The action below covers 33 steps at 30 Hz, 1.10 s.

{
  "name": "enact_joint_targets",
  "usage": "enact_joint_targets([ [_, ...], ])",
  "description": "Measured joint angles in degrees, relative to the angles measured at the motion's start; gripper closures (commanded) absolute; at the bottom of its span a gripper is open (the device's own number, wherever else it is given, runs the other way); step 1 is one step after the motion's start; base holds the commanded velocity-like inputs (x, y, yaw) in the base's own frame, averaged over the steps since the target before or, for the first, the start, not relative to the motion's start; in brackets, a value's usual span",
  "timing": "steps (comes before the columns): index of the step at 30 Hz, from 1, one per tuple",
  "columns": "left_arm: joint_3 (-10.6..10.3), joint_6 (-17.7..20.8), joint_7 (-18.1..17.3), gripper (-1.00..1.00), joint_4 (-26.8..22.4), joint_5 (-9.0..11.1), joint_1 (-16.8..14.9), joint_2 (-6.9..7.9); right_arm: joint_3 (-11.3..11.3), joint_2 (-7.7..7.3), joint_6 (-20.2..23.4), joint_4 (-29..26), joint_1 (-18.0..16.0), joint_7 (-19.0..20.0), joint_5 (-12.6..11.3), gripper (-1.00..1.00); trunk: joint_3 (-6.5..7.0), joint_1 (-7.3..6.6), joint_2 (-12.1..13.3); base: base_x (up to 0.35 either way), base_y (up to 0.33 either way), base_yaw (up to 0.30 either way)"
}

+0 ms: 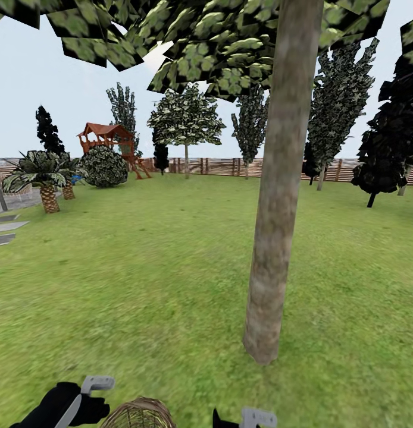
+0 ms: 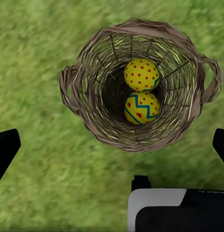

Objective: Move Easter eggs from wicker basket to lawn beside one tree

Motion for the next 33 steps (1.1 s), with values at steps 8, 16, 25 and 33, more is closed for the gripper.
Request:
enact_joint_targets([
  [8,-0.23,-1.34,0.01,-1.00,0.13,0.01,0.07,-0.19,-0.01,0.00,-0.38,-0.79,0.90,0.04,0.23,-1.00,0.00,0.00,0.00,0.000,0.000,0.000],
  [16,-0.32,-3.02,0.03,-1.00,-0.57,0.04,0.01,0.00,-0.09,-0.01,-0.34,-0.85,0.96,0.04,0.25,-1.00,-0.18,0.22,-0.40,0.000,0.000,0.000],
  [25,-0.29,-4.30,0.05,-1.00,-0.82,0.07,-0.40,0.01,-0.07,-0.03,-0.35,-0.93,0.97,0.04,0.27,-1.00,-1.07,1.31,-2.39,0.000,0.000,0.000],
  [33,-0.23,-5.70,-0.01,-1.00,-0.89,0.09,-0.68,-0.25,0.07,-0.07,-0.10,-3.74,0.97,-0.22,0.47,-1.00,-2.51,3.07,-5.60,0.000,0.000,0.000],
])
